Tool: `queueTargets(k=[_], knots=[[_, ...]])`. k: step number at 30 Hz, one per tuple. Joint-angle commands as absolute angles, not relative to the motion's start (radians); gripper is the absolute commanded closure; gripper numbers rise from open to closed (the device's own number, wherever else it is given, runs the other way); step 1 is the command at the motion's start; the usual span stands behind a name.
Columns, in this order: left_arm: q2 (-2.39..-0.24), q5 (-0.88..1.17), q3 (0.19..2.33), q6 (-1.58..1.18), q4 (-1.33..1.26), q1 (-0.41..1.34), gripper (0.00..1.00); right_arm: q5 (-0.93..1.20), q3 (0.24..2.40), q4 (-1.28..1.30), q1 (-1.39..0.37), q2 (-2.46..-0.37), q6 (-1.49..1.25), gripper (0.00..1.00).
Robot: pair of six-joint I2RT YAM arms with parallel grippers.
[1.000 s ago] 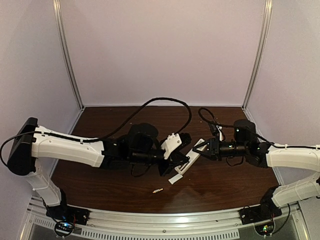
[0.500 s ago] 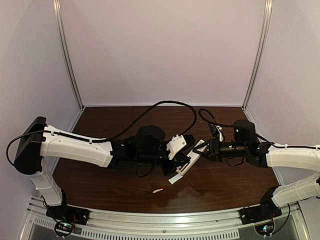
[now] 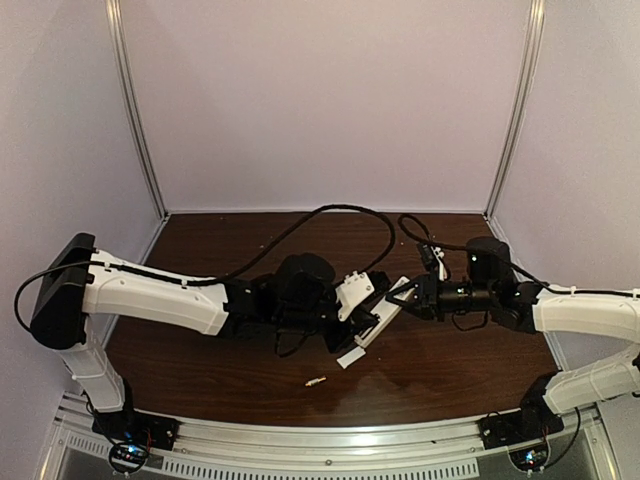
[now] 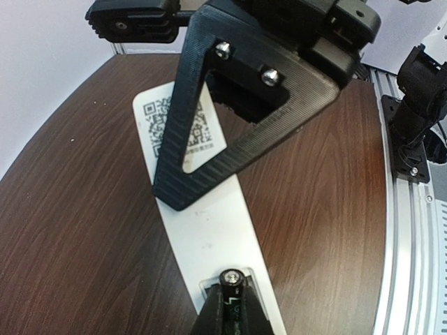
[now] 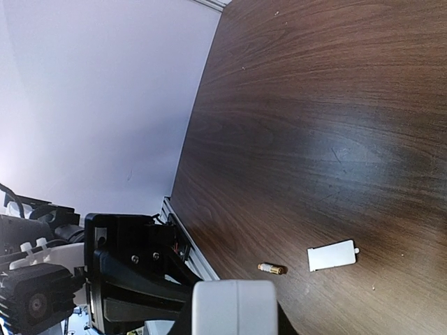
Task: Load the batteries into the remote control
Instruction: Place the battery in the battery compartment.
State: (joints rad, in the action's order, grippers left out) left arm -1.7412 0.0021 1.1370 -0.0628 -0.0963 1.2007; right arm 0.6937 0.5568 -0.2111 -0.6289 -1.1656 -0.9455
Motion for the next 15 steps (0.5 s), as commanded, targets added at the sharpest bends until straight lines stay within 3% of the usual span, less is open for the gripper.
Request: queueTargets(k=[1, 15], knots=[[-1.764, -0.050, 1.157, -0.082, -0.065, 1.200, 1.00, 0.687, 0.604, -0.193, -0.635, -1.160, -0.934, 1.00], [-1.817, -0.111, 1.213, -0.154, 0.058, 1.200, 1.00, 0.641, 0.627, -0.132, -0.634, -1.148, -0.904, 1.00]])
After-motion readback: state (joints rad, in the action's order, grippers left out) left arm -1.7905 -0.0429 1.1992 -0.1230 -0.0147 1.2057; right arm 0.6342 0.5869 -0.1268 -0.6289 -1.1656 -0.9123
